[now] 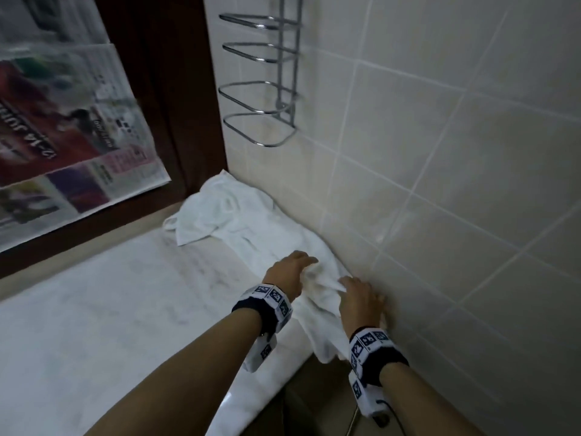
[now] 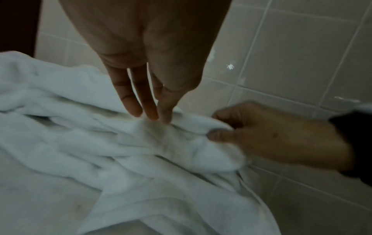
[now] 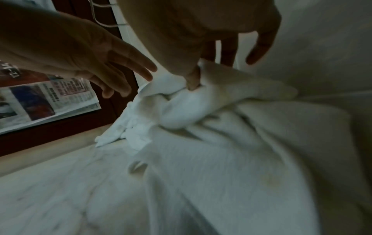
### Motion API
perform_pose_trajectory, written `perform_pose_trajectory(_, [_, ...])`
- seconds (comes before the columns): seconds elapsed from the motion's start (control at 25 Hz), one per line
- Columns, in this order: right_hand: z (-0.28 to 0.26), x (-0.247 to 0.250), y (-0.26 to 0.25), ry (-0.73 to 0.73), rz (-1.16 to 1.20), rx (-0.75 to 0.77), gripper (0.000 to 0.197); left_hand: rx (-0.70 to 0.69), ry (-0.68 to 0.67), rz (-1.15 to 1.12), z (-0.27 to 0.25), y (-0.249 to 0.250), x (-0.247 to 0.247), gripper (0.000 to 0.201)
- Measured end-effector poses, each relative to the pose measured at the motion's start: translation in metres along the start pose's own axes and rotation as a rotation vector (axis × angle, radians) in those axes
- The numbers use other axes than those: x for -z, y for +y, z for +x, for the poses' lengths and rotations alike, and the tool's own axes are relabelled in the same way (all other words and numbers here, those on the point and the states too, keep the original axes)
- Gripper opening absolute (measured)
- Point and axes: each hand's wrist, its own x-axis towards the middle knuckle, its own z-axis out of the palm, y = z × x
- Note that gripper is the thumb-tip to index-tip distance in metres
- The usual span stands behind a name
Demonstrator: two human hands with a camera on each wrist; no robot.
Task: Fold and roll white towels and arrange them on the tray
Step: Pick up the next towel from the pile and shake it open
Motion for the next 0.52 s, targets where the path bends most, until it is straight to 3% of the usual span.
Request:
perform_pose_trajectory(0.08, [0.011, 0.02, -0.005, 0.09, 0.157, 0.114, 0.03, -0.026, 0.022, -0.009, 0.009, 0.008, -0.002, 0.056])
perform_pose_trajectory(0.16, [0.024, 0.048, -0.022, 0.167, 0.303, 0.253, 0.025, -0.001, 0.2, -0.12, 0.006, 0.009, 0.018, 0.034])
perform_pose_trajectory(0.28, [0.042, 0.098, -0.063, 0.048, 0.459, 0.433, 0.018, 0.037, 0.494, -0.275, -0.015, -0.01, 0.084, 0.027])
perform_pose_trajectory(0.36, [0.048, 0.138, -0.106, -0.021, 0.489, 0.61, 0.005, 0.071, 0.654, -0.27, -0.047, -0.032, 0.142, 0.022])
perform_pose_trajectory(0.44, [0.046, 0.186, -0.167, 0.02, 0.543, 0.793, 0.006, 0.085, 0.802, -0.284, -0.09, -0.045, 0.199, 0.023])
perform_pose_trajectory(0.52, [0.039, 0.237, -0.234, 0.043, 0.611, 0.925, 0.006, 0.007, 0.939, -0.368, -0.133, -0.04, 0.245, 0.025])
